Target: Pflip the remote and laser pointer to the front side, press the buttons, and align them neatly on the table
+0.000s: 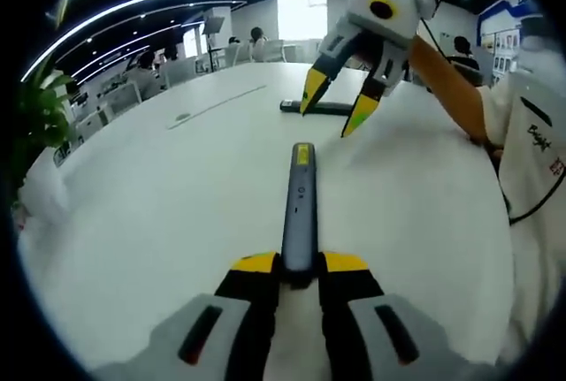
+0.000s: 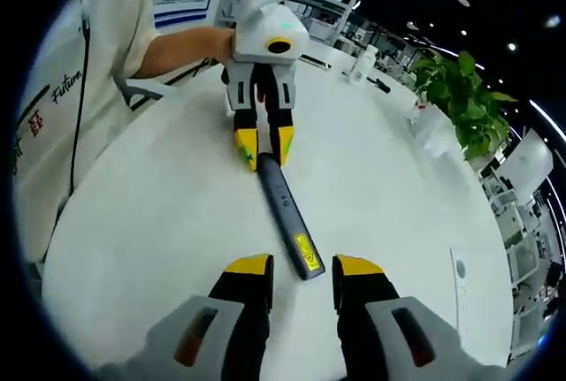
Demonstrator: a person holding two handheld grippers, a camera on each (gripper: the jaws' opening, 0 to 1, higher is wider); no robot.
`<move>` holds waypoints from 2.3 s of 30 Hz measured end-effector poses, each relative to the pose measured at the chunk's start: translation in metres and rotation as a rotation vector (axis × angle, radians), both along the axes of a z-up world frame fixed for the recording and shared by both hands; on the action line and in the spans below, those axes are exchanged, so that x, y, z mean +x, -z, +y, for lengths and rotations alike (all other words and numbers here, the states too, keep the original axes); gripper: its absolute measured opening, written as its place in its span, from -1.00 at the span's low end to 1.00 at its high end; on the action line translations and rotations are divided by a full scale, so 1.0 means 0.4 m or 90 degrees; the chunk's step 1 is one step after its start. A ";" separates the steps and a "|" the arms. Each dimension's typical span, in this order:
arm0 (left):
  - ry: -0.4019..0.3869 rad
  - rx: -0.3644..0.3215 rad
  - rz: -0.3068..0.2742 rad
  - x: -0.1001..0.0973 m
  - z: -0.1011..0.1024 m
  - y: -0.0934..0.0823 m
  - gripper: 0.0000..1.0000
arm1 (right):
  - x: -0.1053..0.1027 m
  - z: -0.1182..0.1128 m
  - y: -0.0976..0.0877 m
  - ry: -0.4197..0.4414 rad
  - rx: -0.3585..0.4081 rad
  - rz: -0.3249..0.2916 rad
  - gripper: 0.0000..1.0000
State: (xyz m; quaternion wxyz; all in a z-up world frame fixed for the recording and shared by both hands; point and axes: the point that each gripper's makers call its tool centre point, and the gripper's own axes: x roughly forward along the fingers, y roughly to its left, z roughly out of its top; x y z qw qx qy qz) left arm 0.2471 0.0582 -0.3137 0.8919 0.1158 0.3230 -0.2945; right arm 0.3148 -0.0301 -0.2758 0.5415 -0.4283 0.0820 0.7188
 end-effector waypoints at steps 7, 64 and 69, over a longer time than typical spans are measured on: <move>0.000 -0.002 0.003 -0.001 -0.001 0.000 -0.61 | -0.002 0.000 0.006 -0.002 -0.004 0.000 -0.41; 0.022 0.015 -0.002 -0.001 -0.004 -0.001 -0.60 | 0.007 0.007 0.084 -0.012 -0.044 0.019 -0.51; 0.021 0.016 -0.003 -0.001 -0.004 -0.001 -0.60 | 0.007 0.007 0.084 -0.012 -0.044 0.019 -0.52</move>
